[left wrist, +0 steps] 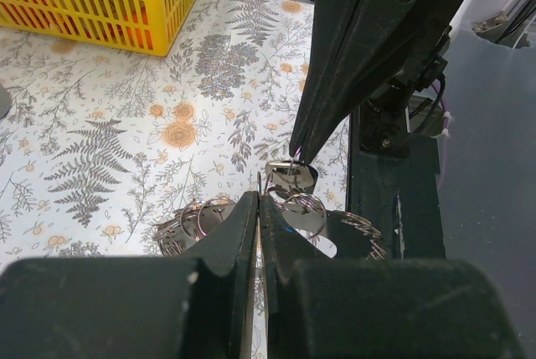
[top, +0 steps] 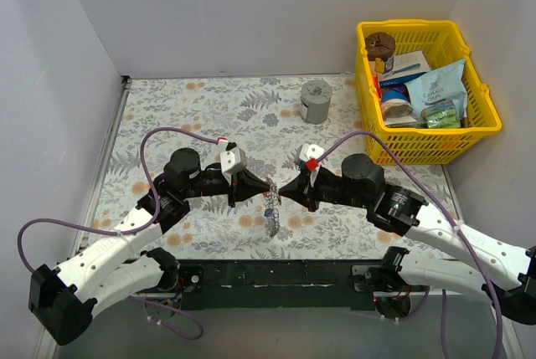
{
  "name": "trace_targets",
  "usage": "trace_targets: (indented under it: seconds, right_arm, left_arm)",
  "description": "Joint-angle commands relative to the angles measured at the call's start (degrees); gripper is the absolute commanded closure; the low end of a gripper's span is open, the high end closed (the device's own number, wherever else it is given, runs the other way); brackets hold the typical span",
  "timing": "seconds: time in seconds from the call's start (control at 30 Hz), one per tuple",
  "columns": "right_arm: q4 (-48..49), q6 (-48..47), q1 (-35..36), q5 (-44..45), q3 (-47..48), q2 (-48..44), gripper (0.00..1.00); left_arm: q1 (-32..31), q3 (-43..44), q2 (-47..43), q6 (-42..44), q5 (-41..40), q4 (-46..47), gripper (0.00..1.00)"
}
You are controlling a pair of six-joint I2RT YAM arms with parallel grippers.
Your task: Put the keys on the keyring
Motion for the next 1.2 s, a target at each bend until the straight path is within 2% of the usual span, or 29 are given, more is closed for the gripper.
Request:
trace_targets:
  seconds: [0.0,0.33,0.6,1.17]
  right_arm:
    - [5.3,-0.94,0.19,-2.57,3.3,0.8,0.99]
    - [6.54,-1.02,0.19,-2.14,4.0,3.62,0.99]
    - [6.54,0.03,-0.08,4.53,3.21,2.65,0.99]
    - [6.45,3.55,-3.33,1.64,-0.13,0.81,0.99]
  left_arm:
    - [-0.26,2.61,-0.6,-0.33,1.13,2.44,1.0]
    - [-0.26,2.44,-0.6,-0.86,1.4,2.88,1.0]
    - [-0.26,2.26,-1.22,-1.04,1.66,2.96,1.0]
    - [-0.26,1.73,-2.27,-1.56,1.66,5.07,1.0]
